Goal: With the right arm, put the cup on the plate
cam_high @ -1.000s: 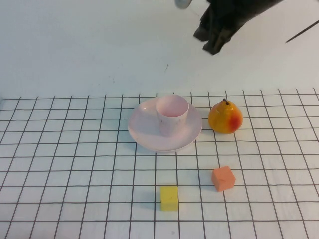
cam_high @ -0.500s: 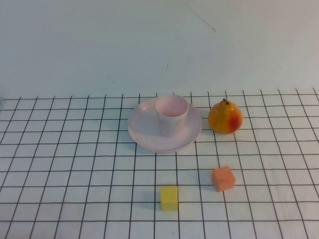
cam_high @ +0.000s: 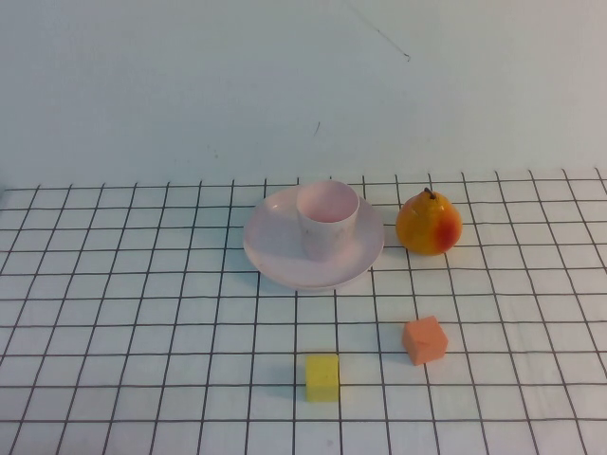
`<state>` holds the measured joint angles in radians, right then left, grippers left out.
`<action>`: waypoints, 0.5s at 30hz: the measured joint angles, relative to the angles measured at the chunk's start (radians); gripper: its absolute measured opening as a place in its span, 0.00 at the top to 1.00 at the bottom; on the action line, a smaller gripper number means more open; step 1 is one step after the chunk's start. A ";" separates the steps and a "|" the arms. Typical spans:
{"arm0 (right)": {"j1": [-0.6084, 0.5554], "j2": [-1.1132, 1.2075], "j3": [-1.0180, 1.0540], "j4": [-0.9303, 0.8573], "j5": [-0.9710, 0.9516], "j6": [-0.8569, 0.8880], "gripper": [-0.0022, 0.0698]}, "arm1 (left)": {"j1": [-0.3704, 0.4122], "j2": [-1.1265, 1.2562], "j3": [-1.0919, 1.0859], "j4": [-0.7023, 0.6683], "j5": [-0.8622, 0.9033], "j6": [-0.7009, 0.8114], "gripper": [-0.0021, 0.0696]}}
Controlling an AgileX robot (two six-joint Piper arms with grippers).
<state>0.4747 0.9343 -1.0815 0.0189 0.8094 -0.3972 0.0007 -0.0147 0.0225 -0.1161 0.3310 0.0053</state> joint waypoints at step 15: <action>0.000 -0.333 0.781 0.145 -0.616 0.011 0.97 | 0.000 0.000 0.000 0.000 0.000 0.000 0.97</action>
<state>0.4747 0.6016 -0.3007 0.1639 0.1937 -0.3862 0.0007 -0.0147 0.0225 -0.1161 0.3310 0.0053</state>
